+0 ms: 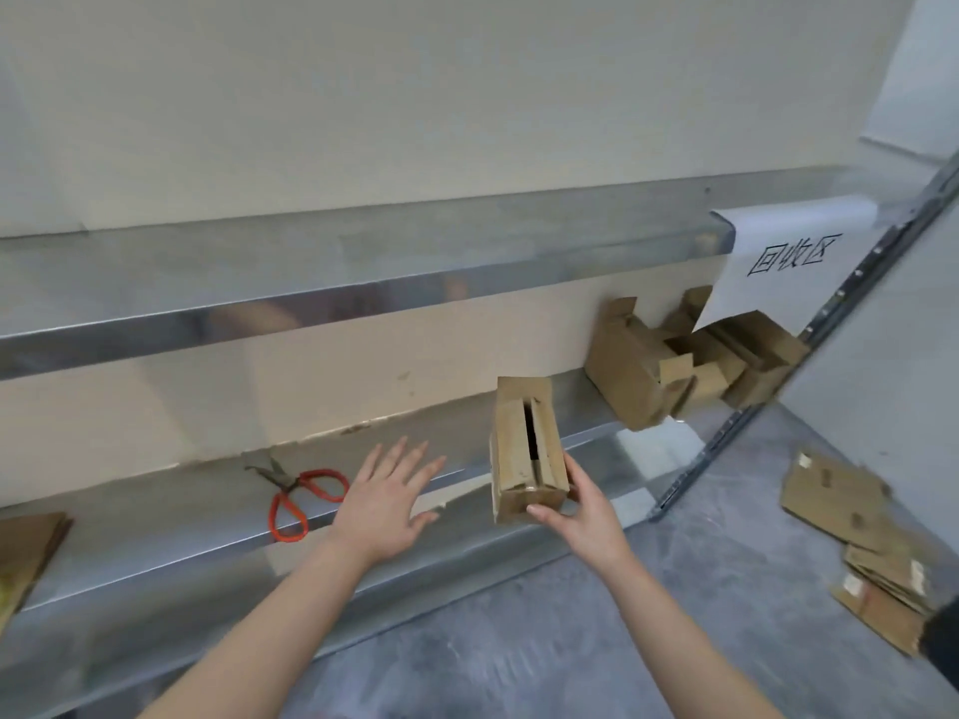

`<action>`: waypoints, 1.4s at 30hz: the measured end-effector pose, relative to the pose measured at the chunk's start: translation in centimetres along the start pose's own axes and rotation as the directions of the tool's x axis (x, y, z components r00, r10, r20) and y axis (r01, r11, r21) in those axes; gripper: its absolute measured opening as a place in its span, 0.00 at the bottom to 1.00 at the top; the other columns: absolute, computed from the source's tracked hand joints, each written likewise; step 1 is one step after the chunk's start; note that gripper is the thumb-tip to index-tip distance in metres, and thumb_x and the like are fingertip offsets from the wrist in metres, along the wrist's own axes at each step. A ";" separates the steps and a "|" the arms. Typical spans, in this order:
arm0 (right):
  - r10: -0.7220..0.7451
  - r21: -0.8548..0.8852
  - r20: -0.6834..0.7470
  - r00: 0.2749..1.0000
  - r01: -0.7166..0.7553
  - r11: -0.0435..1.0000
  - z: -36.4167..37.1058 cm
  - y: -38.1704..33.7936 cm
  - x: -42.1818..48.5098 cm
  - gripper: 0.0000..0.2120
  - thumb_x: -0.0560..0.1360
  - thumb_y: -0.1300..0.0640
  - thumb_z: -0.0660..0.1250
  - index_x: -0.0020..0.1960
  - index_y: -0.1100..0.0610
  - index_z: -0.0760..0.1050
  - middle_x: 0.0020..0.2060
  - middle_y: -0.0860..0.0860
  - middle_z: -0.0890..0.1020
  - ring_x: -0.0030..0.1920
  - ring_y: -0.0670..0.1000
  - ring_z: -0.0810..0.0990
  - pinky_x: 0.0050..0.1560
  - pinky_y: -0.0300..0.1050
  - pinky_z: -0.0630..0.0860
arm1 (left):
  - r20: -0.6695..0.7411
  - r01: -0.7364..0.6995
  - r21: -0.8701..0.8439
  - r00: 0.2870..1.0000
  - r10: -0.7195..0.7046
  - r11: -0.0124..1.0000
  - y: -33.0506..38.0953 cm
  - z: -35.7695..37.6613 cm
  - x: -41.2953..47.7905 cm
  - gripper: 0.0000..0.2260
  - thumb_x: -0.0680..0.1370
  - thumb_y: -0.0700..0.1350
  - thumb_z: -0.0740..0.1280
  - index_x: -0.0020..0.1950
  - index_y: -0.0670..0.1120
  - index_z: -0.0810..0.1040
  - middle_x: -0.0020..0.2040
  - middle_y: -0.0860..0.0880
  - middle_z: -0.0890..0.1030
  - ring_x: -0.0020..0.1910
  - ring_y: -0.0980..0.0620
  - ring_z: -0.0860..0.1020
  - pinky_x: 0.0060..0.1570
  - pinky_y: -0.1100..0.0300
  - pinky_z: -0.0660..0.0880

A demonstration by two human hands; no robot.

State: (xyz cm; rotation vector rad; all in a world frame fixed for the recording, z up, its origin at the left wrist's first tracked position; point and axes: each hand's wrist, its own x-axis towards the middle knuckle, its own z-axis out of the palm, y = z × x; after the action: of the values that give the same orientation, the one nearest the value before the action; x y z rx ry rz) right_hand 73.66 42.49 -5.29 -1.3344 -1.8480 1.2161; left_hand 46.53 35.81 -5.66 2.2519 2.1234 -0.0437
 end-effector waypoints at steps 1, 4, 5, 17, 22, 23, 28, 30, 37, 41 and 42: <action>0.009 -0.016 0.003 1.000 -0.009 1.000 -1.9 0.9 0.4 0.39 0.69 0.52 0.77 0.75 0.45 0.62 0.63 0.38 0.76 0.61 0.39 0.75 0.61 0.39 0.72 | 0.013 0.007 -0.024 1.000 -0.007 1.000 1.8 0.0 0.9 0.31 0.79 0.63 0.53 0.79 0.57 0.47 0.80 0.52 0.47 0.78 0.49 0.42 0.75 0.49 0.37; 0.048 -0.055 0.015 0.999 -0.047 0.997 -6.7 2.9 2.6 0.39 0.70 0.51 0.77 0.75 0.44 0.61 0.62 0.37 0.75 0.61 0.40 0.74 0.63 0.42 0.71 | 0.042 0.074 -0.196 0.997 -0.067 0.978 6.5 -0.3 4.0 0.32 0.79 0.63 0.55 0.79 0.56 0.48 0.80 0.52 0.50 0.78 0.50 0.49 0.76 0.51 0.47; 0.064 -0.057 0.018 0.998 -0.063 0.996 -8.0 3.4 3.5 0.39 0.70 0.52 0.77 0.75 0.44 0.61 0.62 0.37 0.75 0.61 0.41 0.74 0.63 0.42 0.70 | 0.050 0.095 -0.257 0.995 -0.085 0.962 7.7 -0.4 5.3 0.32 0.79 0.63 0.56 0.79 0.55 0.48 0.80 0.52 0.50 0.78 0.50 0.50 0.75 0.52 0.50; 0.222 0.018 0.053 0.974 -0.223 0.975 -14.2 10.2 15.2 0.40 0.70 0.57 0.76 0.76 0.48 0.60 0.64 0.42 0.74 0.65 0.44 0.70 0.68 0.46 0.66 | 0.203 0.225 -0.801 0.974 -0.103 0.555 18.8 3.8 21.7 0.33 0.77 0.59 0.65 0.78 0.54 0.54 0.74 0.51 0.66 0.71 0.52 0.67 0.70 0.55 0.63; 0.365 0.103 -0.109 0.924 -0.355 0.929 -13.2 12.0 18.1 0.29 0.72 0.60 0.75 0.70 0.54 0.70 0.61 0.49 0.79 0.63 0.50 0.77 0.66 0.46 0.72 | 0.263 0.343 -0.868 0.931 -0.253 0.360 20.3 5.6 25.8 0.28 0.79 0.54 0.65 0.75 0.49 0.61 0.63 0.51 0.77 0.56 0.55 0.78 0.60 0.54 0.75; 0.395 0.123 -0.154 0.905 -0.380 0.917 -13.0 12.1 18.4 0.28 0.72 0.60 0.74 0.70 0.55 0.71 0.61 0.51 0.80 0.63 0.50 0.78 0.66 0.47 0.73 | 0.268 0.351 -0.875 0.925 -0.271 0.333 20.5 5.8 26.4 0.27 0.79 0.53 0.65 0.75 0.48 0.62 0.61 0.51 0.78 0.55 0.56 0.79 0.59 0.54 0.75; 0.460 0.148 -0.275 0.844 -0.436 0.888 -12.8 11.9 18.6 0.29 0.75 0.53 0.72 0.72 0.58 0.68 0.65 0.55 0.77 0.67 0.53 0.75 0.65 0.45 0.70 | 0.260 0.323 -0.865 0.943 -0.207 0.383 21.1 5.8 28.4 0.27 0.79 0.52 0.65 0.75 0.50 0.60 0.67 0.51 0.75 0.57 0.57 0.78 0.60 0.60 0.72; 0.475 0.169 -0.266 0.839 -0.444 0.880 -13.2 11.6 18.4 0.30 0.76 0.51 0.71 0.74 0.57 0.66 0.68 0.55 0.75 0.68 0.54 0.73 0.66 0.46 0.69 | 0.257 0.312 -0.820 0.950 -0.179 0.480 20.9 5.6 28.4 0.28 0.80 0.55 0.63 0.77 0.51 0.57 0.72 0.49 0.70 0.65 0.52 0.73 0.64 0.60 0.69; 0.127 -0.224 -0.239 0.963 -0.182 0.958 -14.6 10.1 14.6 0.32 0.77 0.45 0.67 0.76 0.51 0.60 0.74 0.50 0.66 0.75 0.52 0.63 0.72 0.51 0.65 | 0.070 0.103 -0.167 0.993 -0.093 0.980 16.2 3.3 23.8 0.30 0.80 0.62 0.52 0.79 0.52 0.52 0.79 0.49 0.55 0.78 0.48 0.53 0.74 0.53 0.51; -0.121 -0.567 0.020 0.992 0.111 0.816 -14.4 8.4 12.1 0.33 0.79 0.40 0.59 0.79 0.50 0.54 0.78 0.51 0.57 0.79 0.52 0.49 0.78 0.54 0.48 | 0.019 0.129 -0.019 0.992 -0.128 0.992 14.8 0.9 17.8 0.30 0.80 0.62 0.51 0.79 0.52 0.51 0.79 0.49 0.53 0.78 0.48 0.49 0.75 0.52 0.45; -0.143 -0.614 0.084 0.986 0.164 0.772 -13.8 7.7 11.4 0.33 0.79 0.39 0.57 0.79 0.49 0.53 0.78 0.51 0.55 0.79 0.52 0.48 0.78 0.54 0.45 | 0.015 0.148 -0.016 0.989 -0.147 0.989 14.7 0.4 15.9 0.30 0.80 0.62 0.52 0.79 0.52 0.52 0.79 0.49 0.53 0.78 0.48 0.49 0.75 0.52 0.44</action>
State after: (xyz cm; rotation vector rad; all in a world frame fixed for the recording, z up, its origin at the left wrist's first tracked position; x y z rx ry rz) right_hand 84.35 58.66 -6.96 -1.4422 -2.4529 0.5429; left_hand 62.11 50.74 -6.67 2.0750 2.2700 -0.0452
